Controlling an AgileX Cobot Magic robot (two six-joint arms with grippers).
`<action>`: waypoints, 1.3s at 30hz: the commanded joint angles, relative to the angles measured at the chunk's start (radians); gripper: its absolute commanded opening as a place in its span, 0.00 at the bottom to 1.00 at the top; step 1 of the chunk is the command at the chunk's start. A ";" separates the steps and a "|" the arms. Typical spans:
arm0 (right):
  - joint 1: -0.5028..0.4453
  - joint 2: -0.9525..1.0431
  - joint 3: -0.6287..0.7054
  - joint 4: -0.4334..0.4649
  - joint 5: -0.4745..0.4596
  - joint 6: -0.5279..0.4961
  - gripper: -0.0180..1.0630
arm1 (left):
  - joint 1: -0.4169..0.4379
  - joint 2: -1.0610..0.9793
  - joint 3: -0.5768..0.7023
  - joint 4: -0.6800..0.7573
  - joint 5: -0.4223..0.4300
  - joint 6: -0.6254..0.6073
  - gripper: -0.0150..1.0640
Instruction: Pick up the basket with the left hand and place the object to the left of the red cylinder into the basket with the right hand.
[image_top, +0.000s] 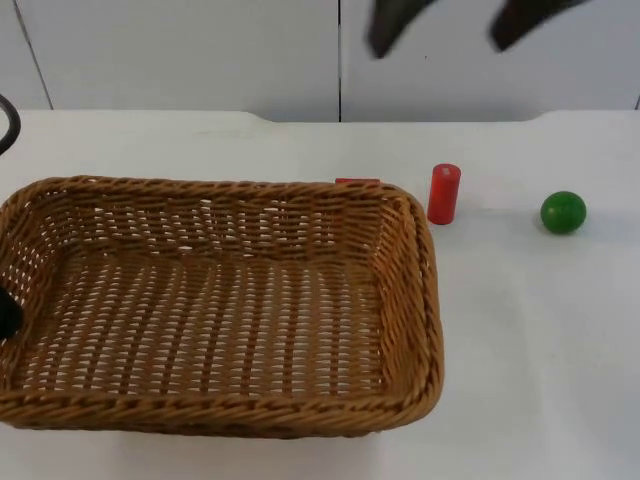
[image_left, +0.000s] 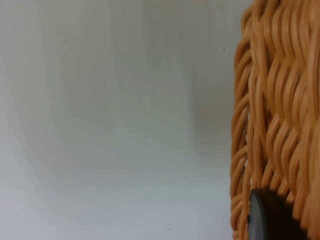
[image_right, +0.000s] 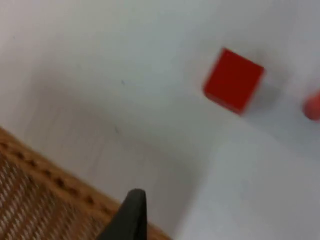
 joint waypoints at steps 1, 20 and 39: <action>0.021 0.085 -0.092 -0.027 0.017 0.033 0.99 | 0.003 -0.011 0.003 -0.018 0.013 -0.004 0.01; 0.035 0.536 -0.342 -0.171 -0.162 0.343 0.97 | 0.003 -0.011 0.003 -0.018 0.014 -0.007 0.01; 0.047 0.602 -0.342 -0.260 -0.185 0.413 0.67 | 0.003 -0.011 0.003 -0.018 0.009 -0.007 0.01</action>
